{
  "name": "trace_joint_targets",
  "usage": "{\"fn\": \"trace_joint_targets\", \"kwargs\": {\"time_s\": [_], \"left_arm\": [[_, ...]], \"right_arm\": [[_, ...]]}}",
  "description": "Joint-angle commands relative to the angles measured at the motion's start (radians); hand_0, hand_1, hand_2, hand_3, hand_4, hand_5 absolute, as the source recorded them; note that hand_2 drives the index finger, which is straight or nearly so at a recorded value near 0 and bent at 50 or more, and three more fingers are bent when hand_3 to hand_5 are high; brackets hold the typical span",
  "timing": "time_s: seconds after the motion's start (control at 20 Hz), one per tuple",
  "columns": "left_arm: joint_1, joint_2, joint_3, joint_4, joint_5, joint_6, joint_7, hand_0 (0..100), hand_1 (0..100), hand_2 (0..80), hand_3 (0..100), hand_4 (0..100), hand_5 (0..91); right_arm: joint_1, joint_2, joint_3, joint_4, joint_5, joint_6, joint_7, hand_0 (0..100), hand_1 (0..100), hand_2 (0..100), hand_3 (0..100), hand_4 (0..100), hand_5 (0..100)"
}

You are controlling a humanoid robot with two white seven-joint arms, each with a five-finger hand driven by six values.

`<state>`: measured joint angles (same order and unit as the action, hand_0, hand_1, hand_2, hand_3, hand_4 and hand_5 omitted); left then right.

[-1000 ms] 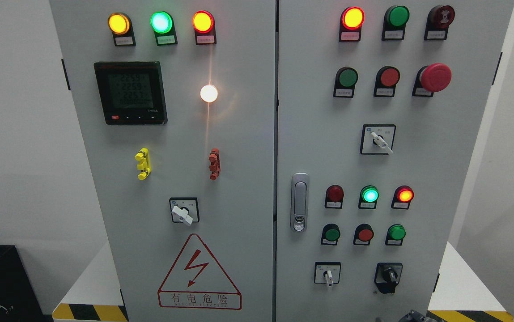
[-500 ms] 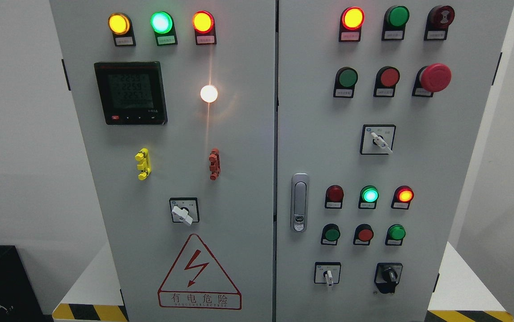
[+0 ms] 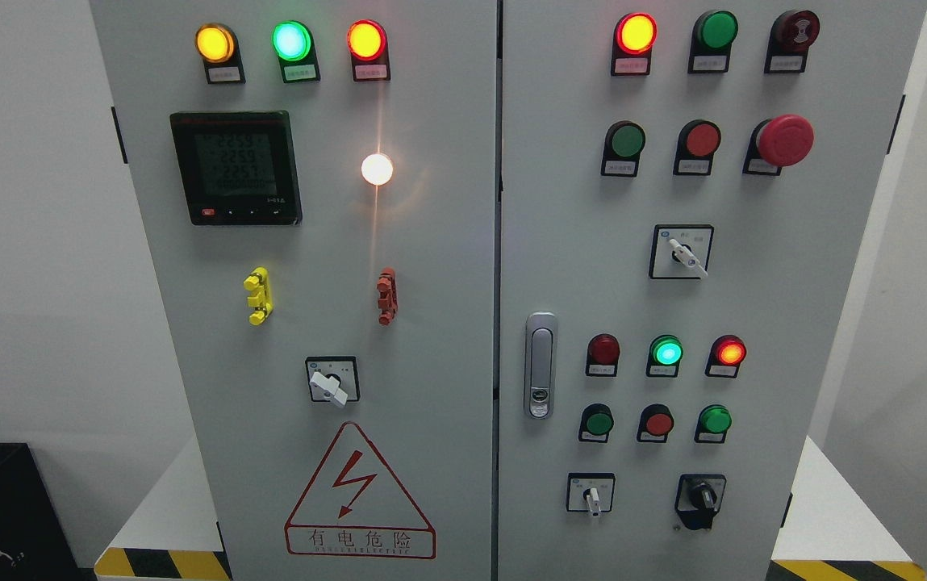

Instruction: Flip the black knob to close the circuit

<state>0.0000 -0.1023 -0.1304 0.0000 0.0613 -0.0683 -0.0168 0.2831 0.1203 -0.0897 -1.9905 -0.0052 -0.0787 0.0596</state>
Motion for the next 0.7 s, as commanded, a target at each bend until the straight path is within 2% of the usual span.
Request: {"fn": "trace_joint_targets", "kwargs": {"time_s": [0.0,0.1,0.2,0.65], "left_arm": [[0.021,0.001,0.000,-0.023,0.000,-0.001,0.000,12,56,0.0,0,0,0.0],[0.021,0.000,0.000,-0.023,0.000,-0.001,0.000,12,56,0.0,0,0,0.0],[0.021,0.000,0.000,-0.023,0.000,-0.001,0.000,12,56,0.0,0,0,0.0],[0.021,0.001,0.000,-0.023,0.000,-0.001,0.000,12,56,0.0,0,0,0.0]], "right_arm": [[0.027,0.001,0.002,-0.021,-0.075,-0.019,0.075,0,3,9,19,11,3],[0.031,-0.001,0.002,-0.019,-0.078,-0.024,0.103,0,0,3,11,3,0],[0.031,-0.001,0.002,-0.014,-0.079,-0.024,0.105,0,0,1,7,0,0],[0.033,-0.001,-0.001,-0.008,-0.121,-0.023,0.106,0,0,0,3,0,0]]}}
